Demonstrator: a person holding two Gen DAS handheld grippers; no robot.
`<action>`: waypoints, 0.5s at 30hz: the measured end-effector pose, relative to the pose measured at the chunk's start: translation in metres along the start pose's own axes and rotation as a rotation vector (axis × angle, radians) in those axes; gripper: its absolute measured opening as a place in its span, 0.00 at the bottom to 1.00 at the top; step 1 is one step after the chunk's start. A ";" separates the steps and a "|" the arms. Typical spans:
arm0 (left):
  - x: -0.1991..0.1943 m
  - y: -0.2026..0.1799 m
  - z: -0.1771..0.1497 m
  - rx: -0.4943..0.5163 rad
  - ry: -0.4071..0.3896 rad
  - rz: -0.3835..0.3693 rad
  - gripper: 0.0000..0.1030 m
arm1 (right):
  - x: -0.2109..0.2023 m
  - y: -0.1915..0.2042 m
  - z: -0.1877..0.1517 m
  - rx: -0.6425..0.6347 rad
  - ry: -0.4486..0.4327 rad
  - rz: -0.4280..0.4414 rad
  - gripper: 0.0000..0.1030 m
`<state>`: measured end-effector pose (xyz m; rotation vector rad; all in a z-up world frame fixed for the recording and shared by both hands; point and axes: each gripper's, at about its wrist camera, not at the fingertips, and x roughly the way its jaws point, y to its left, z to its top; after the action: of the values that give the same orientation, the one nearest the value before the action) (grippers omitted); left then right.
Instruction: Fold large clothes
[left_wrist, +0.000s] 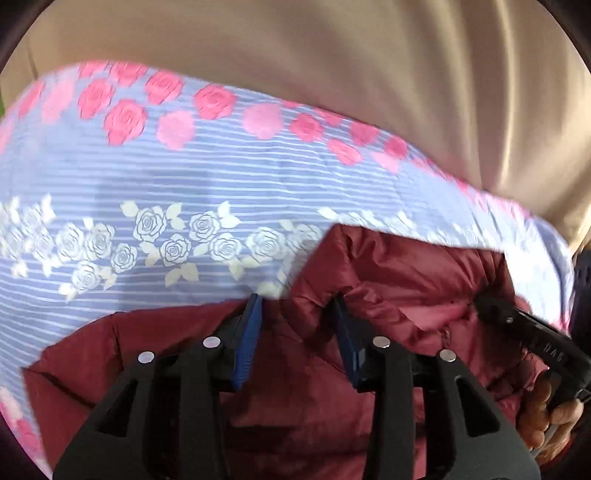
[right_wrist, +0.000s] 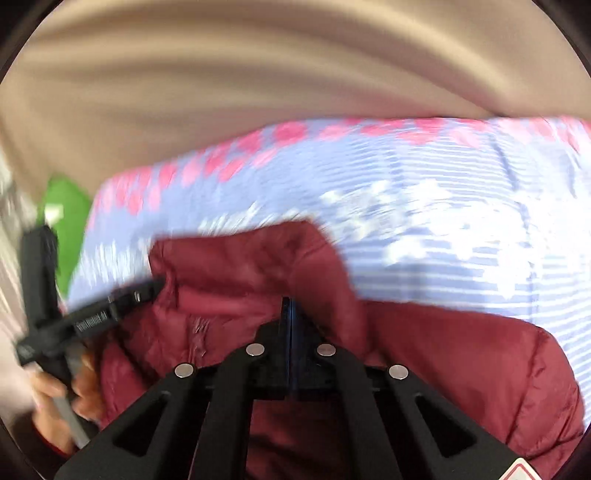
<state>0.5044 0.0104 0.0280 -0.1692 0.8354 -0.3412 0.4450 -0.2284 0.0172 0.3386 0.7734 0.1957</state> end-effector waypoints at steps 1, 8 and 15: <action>-0.004 0.005 0.001 -0.033 -0.023 -0.012 0.38 | -0.007 -0.006 0.000 0.034 -0.031 0.019 0.00; -0.080 -0.023 -0.007 0.042 -0.121 -0.091 0.38 | -0.047 0.060 -0.030 -0.255 -0.019 0.037 0.07; -0.023 -0.057 -0.020 0.165 0.063 0.027 0.39 | 0.027 0.106 -0.040 -0.367 0.171 -0.061 0.00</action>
<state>0.4616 -0.0352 0.0465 0.0066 0.8672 -0.3897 0.4303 -0.1127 0.0121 -0.0501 0.8966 0.3062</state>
